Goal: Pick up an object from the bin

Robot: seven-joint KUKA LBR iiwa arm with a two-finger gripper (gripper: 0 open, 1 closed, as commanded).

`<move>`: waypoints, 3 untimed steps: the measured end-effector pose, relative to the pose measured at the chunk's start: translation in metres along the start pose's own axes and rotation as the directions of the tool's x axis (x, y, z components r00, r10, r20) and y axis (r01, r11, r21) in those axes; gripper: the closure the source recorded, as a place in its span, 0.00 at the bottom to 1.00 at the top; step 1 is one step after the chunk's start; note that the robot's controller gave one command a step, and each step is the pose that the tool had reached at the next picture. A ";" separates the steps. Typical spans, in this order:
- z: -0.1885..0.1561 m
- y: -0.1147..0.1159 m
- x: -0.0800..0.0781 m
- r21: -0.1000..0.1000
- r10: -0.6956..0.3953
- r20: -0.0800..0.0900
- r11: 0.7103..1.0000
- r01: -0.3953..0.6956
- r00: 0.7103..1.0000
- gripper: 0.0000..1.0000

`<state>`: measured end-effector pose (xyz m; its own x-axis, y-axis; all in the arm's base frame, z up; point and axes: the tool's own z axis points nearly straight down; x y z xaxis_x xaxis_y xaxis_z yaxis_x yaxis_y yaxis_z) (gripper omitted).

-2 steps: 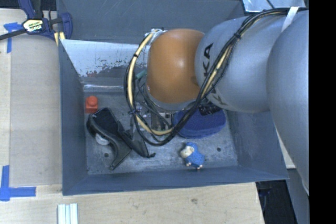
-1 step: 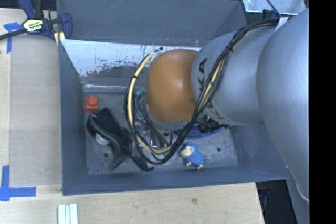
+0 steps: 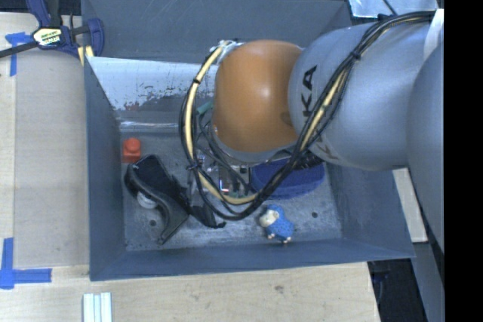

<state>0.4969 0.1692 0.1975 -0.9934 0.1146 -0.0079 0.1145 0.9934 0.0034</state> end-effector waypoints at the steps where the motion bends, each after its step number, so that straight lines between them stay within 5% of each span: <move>1: 0.048 -0.009 0.007 0.006 0.020 -0.011 1.000 -0.020 1.000 1.00; 2: 0.045 -0.004 0.006 0.002 0.013 -0.004 1.000 -0.013 1.000 1.00; 3: 0.073 -0.006 -0.005 0.006 0.165 -0.009 0.986 -0.165 0.986 1.00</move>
Offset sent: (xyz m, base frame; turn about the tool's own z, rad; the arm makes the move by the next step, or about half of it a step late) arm -0.0074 -0.0071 -0.0457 0.0224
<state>0.5021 0.1627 0.1249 -0.9609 0.2768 0.0016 0.2768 0.9609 -0.0014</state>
